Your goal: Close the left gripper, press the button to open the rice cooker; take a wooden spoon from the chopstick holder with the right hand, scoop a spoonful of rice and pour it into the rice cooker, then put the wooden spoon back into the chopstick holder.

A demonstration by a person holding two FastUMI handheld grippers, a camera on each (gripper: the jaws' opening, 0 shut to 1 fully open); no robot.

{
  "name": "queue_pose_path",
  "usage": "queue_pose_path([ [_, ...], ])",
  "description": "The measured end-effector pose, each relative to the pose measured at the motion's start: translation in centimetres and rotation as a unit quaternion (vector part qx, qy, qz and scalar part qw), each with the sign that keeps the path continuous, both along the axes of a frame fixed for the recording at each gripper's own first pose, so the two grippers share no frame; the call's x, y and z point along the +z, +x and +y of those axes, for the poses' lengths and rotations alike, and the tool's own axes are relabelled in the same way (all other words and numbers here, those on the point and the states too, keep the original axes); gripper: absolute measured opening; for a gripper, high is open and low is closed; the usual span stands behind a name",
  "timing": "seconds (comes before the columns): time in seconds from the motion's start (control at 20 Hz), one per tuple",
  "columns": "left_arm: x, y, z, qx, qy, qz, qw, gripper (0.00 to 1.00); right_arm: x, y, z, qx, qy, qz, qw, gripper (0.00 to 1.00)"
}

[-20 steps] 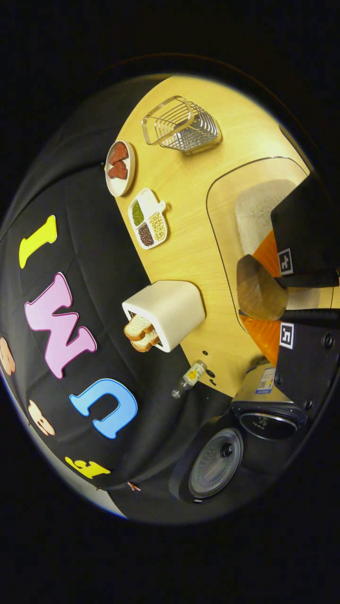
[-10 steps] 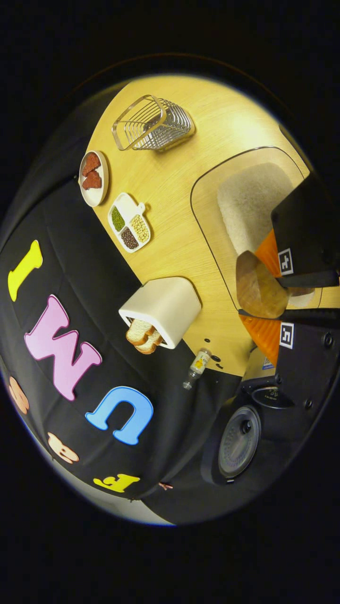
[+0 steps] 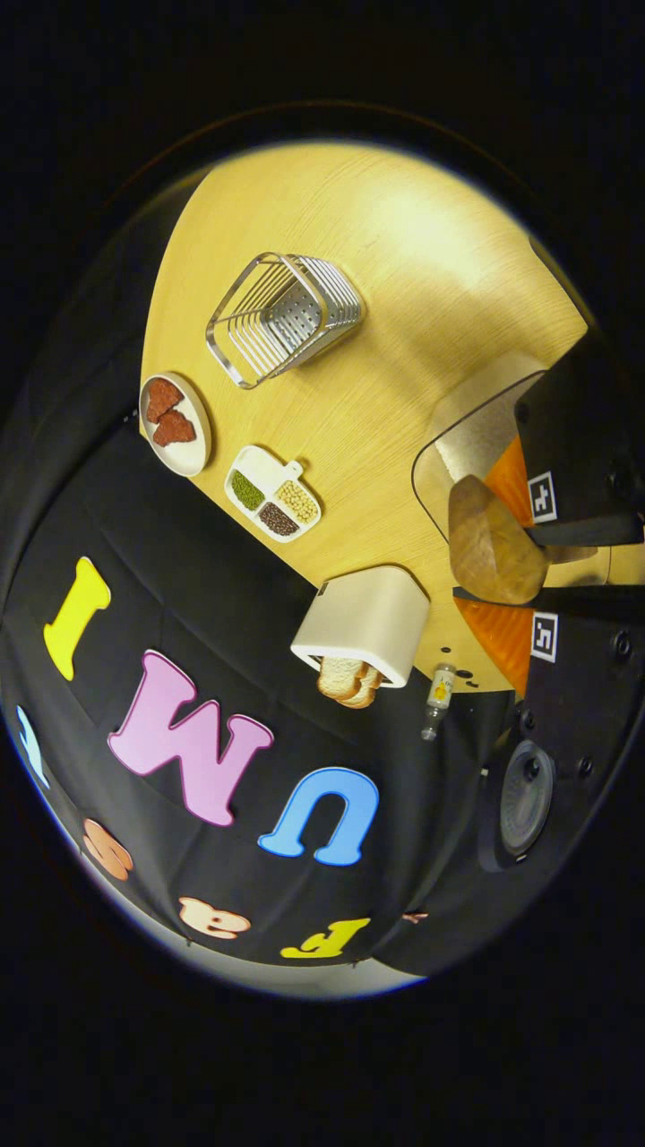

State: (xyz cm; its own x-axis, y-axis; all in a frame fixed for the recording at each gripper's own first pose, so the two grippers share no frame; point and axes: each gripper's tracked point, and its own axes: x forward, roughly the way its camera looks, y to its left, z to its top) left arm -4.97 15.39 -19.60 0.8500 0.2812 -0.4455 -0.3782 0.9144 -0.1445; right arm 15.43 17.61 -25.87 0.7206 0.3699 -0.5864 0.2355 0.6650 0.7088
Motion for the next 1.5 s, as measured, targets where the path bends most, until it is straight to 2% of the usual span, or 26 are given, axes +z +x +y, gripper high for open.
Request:
queue_pose_path([
  [0.2,1.0,0.3,0.0,-0.002,0.008,-0.011,1.000,0.95,0.9,0.0,-1.1,-0.028,0.039,0.018,0.999,0.22],
  [0.45,1.3,0.0,-0.2,0.000,0.006,-0.020,1.000,0.95,3.8,0.7,0.6,-0.030,0.091,0.020,0.995,0.21],
  [0.9,1.6,-2.0,1.6,0.028,0.009,-0.032,0.999,0.96,9.2,0.0,10.8,0.035,0.168,0.019,0.985,0.22],
  [1.25,0.9,-4.2,4.0,0.060,-0.007,-0.035,0.998,0.95,9.6,-2.9,19.9,0.099,0.175,0.027,0.979,0.21],
  [1.45,0.7,-4.6,5.5,0.073,-0.029,-0.044,0.996,0.95,10.0,-3.9,25.1,0.147,0.147,-0.005,0.978,0.21],
  [1.5,0.7,-4.8,5.8,0.078,-0.028,-0.045,0.996,0.92,10.1,-4.1,26.3,0.163,0.134,-0.020,0.977,0.21],
])
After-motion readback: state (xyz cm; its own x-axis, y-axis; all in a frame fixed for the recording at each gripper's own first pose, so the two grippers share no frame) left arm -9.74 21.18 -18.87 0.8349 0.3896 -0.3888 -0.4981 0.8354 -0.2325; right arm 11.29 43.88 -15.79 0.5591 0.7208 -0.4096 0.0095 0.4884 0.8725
